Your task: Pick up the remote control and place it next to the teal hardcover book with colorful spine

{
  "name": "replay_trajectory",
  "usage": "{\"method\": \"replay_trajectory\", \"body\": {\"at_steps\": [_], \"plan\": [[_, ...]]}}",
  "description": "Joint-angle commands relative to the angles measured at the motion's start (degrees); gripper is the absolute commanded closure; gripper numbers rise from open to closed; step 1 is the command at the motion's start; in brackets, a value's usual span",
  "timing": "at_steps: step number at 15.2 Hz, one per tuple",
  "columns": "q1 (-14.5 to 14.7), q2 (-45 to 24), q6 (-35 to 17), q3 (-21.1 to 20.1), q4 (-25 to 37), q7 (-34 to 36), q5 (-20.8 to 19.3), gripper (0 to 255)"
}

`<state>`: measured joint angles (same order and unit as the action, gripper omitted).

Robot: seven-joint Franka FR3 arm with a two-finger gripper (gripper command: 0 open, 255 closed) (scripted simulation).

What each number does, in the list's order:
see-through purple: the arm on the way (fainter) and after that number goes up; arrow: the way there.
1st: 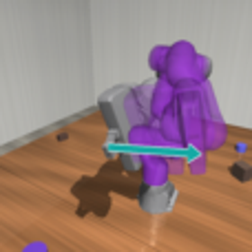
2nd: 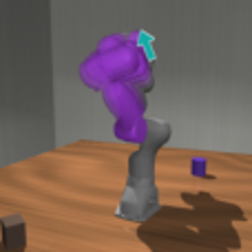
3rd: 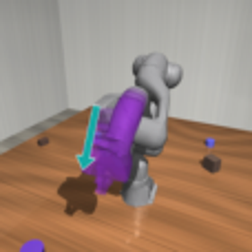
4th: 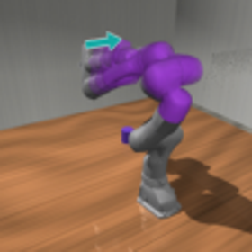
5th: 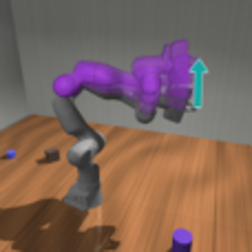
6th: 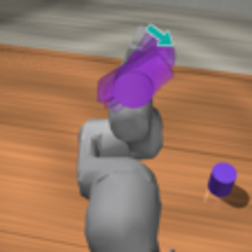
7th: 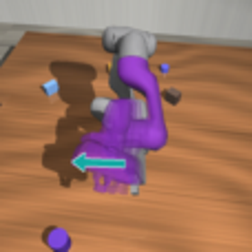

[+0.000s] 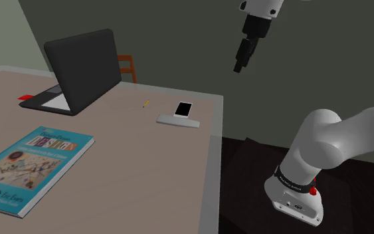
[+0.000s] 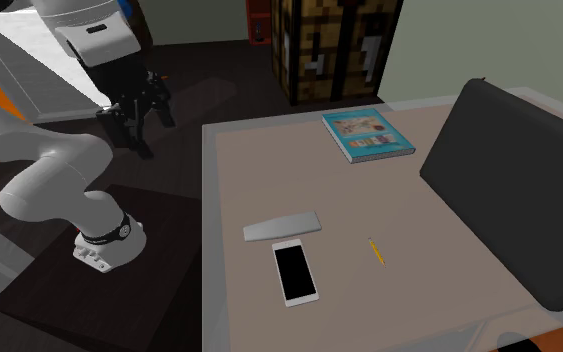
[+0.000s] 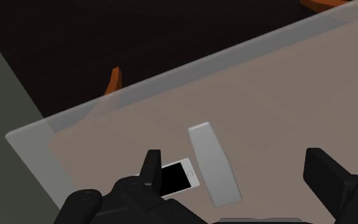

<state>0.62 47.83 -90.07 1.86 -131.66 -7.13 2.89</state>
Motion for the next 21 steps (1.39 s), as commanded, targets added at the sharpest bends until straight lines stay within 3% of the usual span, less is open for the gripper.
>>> {"method": "replay_trajectory", "body": {"at_steps": [1,11,21], "plan": [[0.0,0.0,0.0,0.0,0.0,0.0,0.0,0],[2.6,-15.93,-16.6,-1.33,-2.92,-4.36,-0.54,0],[4.64,-35.99,-30.26,-3.01,1.27,-7.77,-1.72,0]]}}
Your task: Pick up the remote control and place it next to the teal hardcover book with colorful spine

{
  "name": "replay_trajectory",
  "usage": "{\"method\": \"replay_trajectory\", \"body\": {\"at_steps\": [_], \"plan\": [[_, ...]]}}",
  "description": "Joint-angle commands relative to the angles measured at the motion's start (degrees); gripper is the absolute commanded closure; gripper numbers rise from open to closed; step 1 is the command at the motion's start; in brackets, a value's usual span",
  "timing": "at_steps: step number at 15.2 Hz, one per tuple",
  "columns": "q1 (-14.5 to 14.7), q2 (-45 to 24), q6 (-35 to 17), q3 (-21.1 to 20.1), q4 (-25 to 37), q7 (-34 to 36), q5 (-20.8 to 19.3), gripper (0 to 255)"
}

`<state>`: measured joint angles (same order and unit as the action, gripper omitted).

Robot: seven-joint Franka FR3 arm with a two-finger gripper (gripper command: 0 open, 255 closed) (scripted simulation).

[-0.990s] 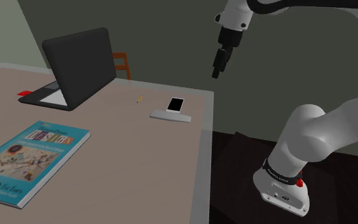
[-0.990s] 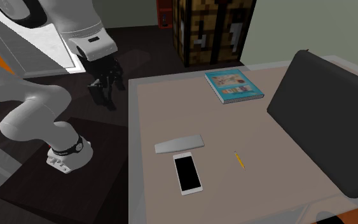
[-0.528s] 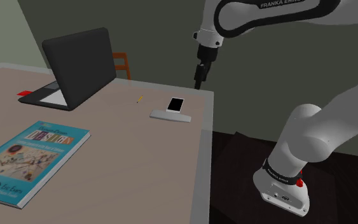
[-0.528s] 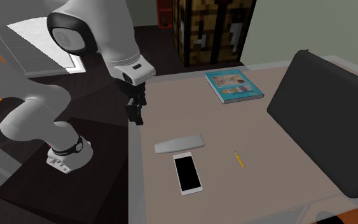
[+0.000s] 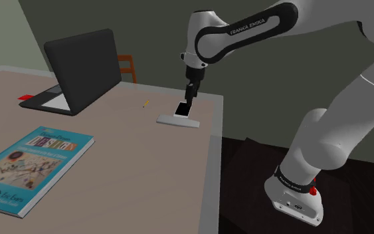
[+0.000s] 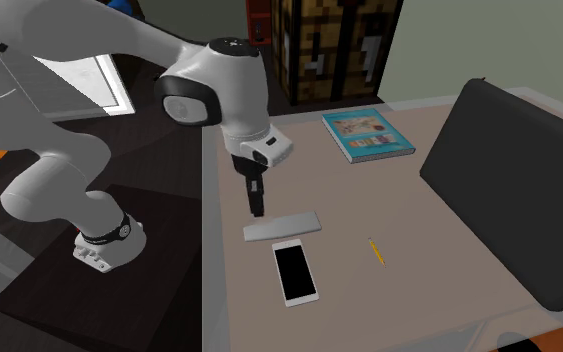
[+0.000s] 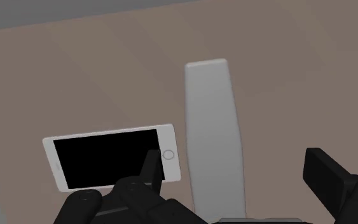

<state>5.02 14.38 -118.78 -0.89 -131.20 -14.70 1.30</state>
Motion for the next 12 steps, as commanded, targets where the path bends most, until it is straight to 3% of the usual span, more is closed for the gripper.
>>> {"method": "replay_trajectory", "body": {"at_steps": [1,7,12], "plan": [[0.41,-4.67,-2.66,-0.46,1.6,-0.47,-0.34,0],[1.41,-17.61,-8.16,-1.54,7.7,-1.66,-2.06,0],[1.43,-19.53,-11.18,-1.54,6.57,-1.6,-2.22,0]]}}
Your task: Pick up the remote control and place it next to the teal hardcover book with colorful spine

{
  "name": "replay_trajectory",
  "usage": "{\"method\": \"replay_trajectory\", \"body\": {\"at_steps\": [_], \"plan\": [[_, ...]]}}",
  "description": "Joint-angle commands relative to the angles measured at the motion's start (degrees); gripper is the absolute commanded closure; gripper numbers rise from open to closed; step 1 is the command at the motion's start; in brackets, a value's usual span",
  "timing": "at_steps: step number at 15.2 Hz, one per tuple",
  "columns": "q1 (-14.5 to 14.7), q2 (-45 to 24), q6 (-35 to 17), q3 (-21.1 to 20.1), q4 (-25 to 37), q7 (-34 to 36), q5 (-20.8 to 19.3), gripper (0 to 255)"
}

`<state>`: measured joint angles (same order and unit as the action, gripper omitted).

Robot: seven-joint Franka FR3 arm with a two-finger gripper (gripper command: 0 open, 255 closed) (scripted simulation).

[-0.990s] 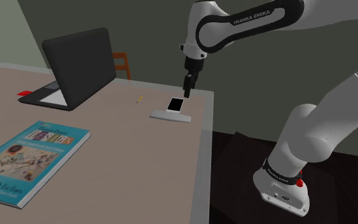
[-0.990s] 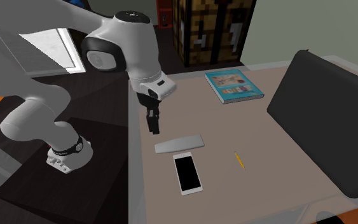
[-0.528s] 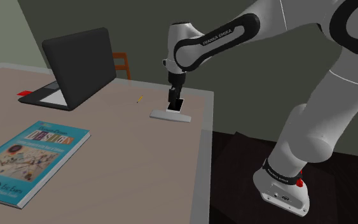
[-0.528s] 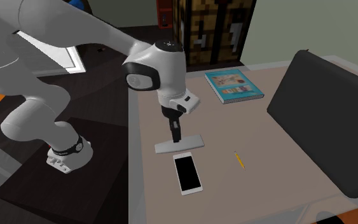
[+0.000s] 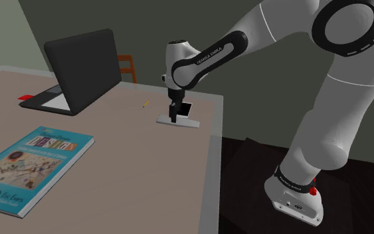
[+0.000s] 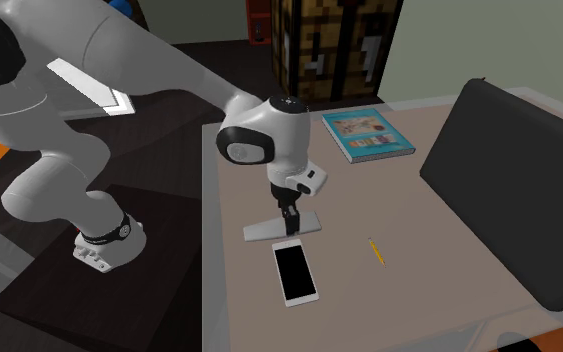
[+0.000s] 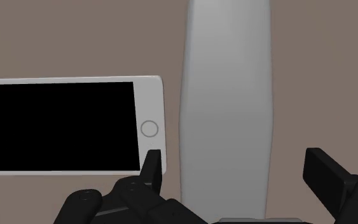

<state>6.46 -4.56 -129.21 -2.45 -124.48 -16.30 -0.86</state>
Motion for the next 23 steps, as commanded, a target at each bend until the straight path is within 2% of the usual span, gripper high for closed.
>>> {"method": "replay_trajectory", "body": {"at_steps": [1,3,11,12,21,23], "plan": [[-0.01,-1.03,-1.49,0.02,-0.44,0.02,-0.09,0],[-0.01,-2.22,-3.36,0.04,-1.12,0.09,-0.18,0],[-0.01,-2.22,-3.35,0.04,-1.12,0.08,-0.18,0],[-0.01,-2.22,-3.35,0.04,-1.12,0.08,-0.18,255],[-0.01,-2.22,-3.36,0.04,-1.12,0.09,-0.18,255],[-0.02,-1.28,-1.9,0.03,-0.6,0.03,-0.1,255]]}}
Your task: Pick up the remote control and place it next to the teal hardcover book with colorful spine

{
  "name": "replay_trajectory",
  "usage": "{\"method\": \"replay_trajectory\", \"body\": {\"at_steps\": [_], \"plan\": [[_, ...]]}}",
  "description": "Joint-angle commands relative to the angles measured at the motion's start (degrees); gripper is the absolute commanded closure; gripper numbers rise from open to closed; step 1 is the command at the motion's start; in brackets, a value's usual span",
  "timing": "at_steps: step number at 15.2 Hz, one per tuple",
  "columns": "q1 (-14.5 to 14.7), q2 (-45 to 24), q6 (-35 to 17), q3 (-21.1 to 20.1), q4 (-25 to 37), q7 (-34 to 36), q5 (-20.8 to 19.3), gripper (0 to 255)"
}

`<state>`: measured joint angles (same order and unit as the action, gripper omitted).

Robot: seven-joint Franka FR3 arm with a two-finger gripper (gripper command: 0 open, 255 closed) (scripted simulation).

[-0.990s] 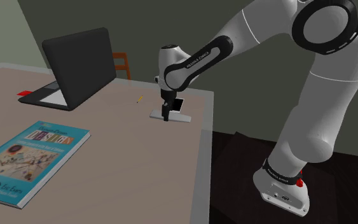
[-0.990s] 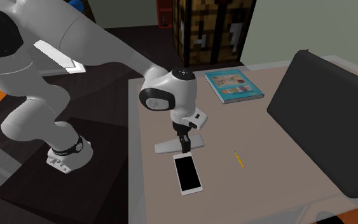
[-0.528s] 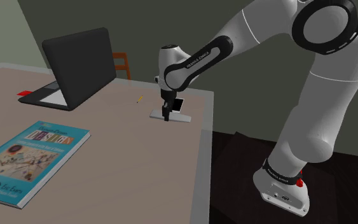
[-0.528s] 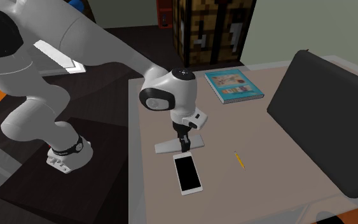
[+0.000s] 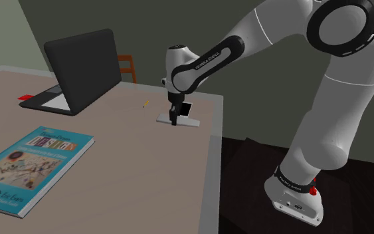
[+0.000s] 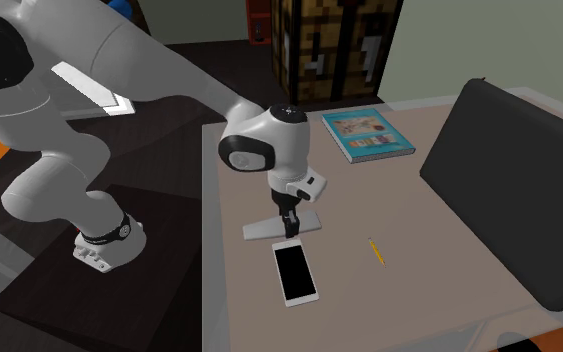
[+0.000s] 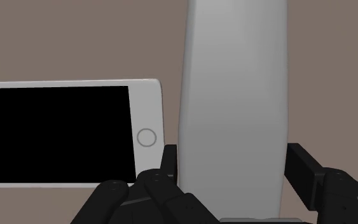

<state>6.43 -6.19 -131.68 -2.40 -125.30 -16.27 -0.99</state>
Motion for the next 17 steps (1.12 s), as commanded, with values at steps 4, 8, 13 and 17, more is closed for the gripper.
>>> {"method": "replay_trajectory", "body": {"at_steps": [4,8,13,17], "plan": [[0.0,2.06,3.49,-0.03,1.44,-0.1,0.16,255],[-0.01,3.6,6.44,-0.04,2.85,-0.2,0.27,255],[-0.01,5.27,10.15,-0.04,4.89,-0.3,0.38,255],[-0.02,6.35,12.98,-0.04,6.64,-0.37,0.45,255]]}}
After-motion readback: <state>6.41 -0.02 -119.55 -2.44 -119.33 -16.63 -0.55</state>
